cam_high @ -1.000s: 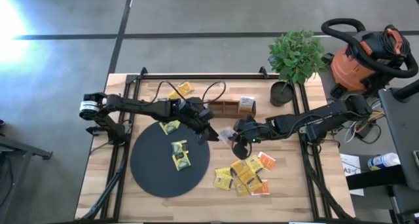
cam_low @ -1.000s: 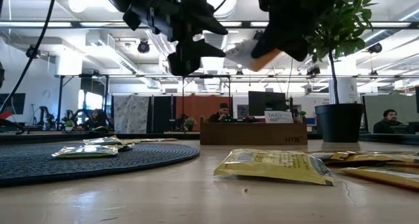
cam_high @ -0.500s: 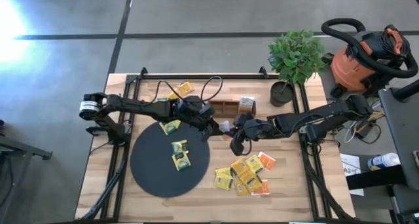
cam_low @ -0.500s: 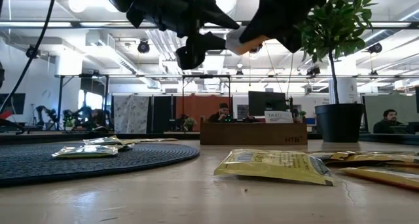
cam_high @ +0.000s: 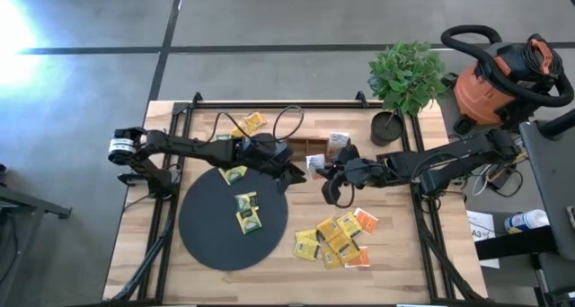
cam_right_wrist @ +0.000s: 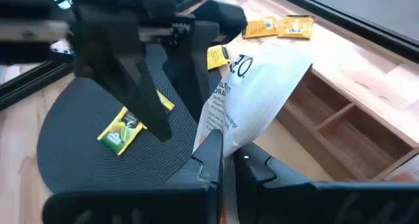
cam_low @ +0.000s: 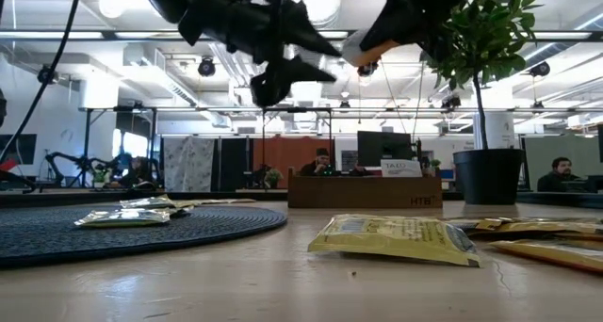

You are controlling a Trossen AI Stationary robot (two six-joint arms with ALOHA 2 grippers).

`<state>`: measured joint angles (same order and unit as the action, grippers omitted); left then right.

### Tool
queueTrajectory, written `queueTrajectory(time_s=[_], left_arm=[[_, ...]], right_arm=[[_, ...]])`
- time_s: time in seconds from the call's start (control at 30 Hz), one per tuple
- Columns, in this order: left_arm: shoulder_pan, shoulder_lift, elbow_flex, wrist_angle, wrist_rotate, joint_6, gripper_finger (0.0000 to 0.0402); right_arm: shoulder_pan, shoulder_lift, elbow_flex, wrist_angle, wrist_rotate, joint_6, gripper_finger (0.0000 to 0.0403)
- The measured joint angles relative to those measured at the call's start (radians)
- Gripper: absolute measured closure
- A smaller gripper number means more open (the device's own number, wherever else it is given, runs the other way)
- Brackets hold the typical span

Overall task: Pick & Place Tea
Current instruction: Put the top white tea bag into the right section of the wooden organizer

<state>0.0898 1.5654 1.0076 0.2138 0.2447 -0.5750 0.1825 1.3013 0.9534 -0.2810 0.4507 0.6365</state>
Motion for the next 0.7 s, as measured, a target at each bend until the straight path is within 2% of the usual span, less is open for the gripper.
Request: queueTrajectory(time_s=[0.37, 0.57, 0.7], left_arm=[[0.011, -0.001, -0.105, 0.278, -0.04, -0.114, 0.025], [0.013, -0.001, -0.178, 0.531, -0.077, -0.19, 0.025], [0.014, -0.001, -0.202, 0.601, -0.107, -0.22, 0.025]], right_arm=[[0.0, -0.006, 0.002, 0.045, 0.024, 0.0, 0.039], [0.0, -0.006, 0.001, 0.084, 0.024, 0.0, 0.039], [0.001, -0.006, 0.0, 0.092, 0.023, 0.0, 0.039]])
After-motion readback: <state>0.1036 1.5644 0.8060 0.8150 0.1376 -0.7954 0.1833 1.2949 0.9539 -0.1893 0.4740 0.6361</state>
